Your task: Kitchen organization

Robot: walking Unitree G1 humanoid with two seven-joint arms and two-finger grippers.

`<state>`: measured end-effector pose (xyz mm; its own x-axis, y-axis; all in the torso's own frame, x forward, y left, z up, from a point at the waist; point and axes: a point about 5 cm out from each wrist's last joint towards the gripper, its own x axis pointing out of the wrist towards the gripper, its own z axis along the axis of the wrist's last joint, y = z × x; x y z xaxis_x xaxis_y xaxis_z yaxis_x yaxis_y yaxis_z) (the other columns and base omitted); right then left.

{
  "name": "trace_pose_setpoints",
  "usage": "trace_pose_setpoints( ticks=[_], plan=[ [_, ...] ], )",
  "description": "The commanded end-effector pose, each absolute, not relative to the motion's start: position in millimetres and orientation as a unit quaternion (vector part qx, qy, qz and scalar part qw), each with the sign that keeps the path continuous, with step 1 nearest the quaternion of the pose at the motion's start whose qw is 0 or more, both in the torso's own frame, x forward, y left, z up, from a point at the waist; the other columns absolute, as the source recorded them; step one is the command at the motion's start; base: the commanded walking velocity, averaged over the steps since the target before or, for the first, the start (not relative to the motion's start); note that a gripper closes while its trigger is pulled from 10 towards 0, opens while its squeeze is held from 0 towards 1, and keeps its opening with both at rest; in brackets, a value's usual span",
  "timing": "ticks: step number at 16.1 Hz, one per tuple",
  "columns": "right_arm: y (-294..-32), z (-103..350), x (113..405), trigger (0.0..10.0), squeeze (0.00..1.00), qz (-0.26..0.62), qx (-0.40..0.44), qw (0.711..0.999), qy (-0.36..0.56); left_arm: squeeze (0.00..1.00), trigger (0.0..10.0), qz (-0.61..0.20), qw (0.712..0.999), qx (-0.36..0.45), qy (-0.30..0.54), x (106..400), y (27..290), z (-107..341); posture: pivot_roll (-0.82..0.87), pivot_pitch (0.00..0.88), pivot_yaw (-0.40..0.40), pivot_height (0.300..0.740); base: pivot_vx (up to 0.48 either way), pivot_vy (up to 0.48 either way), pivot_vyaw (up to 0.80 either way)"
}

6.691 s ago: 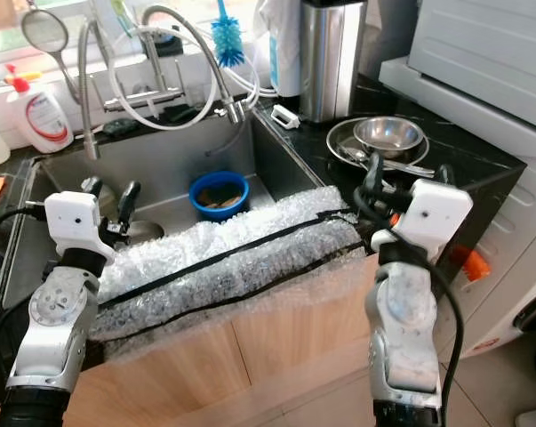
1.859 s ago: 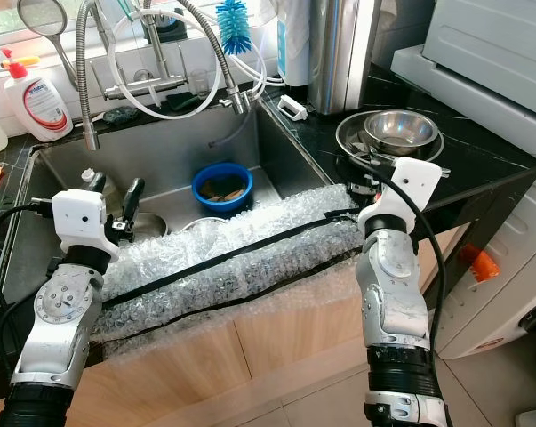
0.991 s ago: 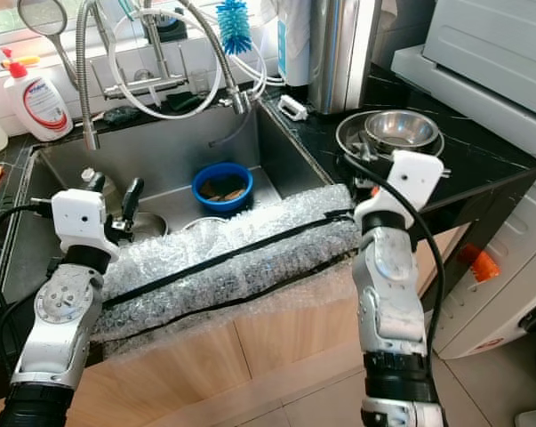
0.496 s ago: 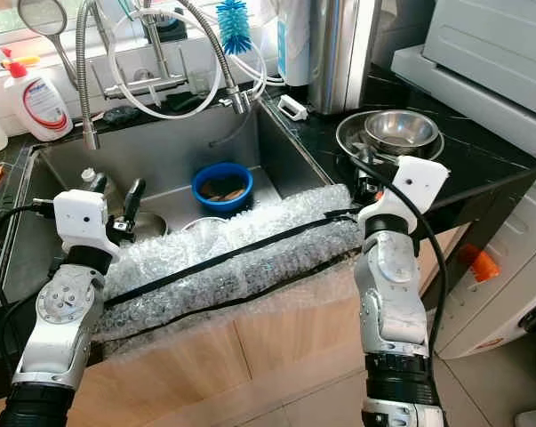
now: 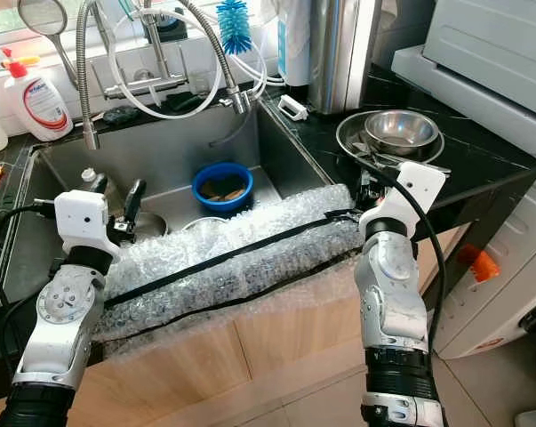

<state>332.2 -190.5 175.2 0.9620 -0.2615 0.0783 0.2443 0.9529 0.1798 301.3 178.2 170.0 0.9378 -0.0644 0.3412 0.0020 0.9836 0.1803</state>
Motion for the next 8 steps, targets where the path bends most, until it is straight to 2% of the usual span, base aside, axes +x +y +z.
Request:
trace_pose_setpoints(
  ticks=[1, 7, 8],
  plan=[
    [-190.0, 174.0, 335.0, 10.0, 0.00, -0.135, 0.089, 0.986, -0.038, 0.00, 10.0, -0.024, 0.980, 0.094, -0.175, 303.2, 176.5, 170.4, -0.13, 0.000, 0.088, 0.740, 0.000, 0.000, 0.00],
    [-192.9, 167.4, 336.0, 10.0, 0.00, -0.152, 0.095, 0.984, -0.017, 0.00, 10.0, -0.022, 0.980, 0.096, -0.175, 303.1, 177.5, 170.6, -0.12, 0.000, 0.086, 0.740, 0.000, 0.000, 0.00],
    [-192.4, 168.8, 336.3, 9.6, 0.00, -0.150, 0.096, 0.984, -0.020, 0.00, 10.0, -0.022, 0.980, 0.096, -0.175, 303.3, 177.6, 170.6, -0.13, 0.000, 0.088, 0.740, 0.000, 0.000, 0.00]
  ],
)
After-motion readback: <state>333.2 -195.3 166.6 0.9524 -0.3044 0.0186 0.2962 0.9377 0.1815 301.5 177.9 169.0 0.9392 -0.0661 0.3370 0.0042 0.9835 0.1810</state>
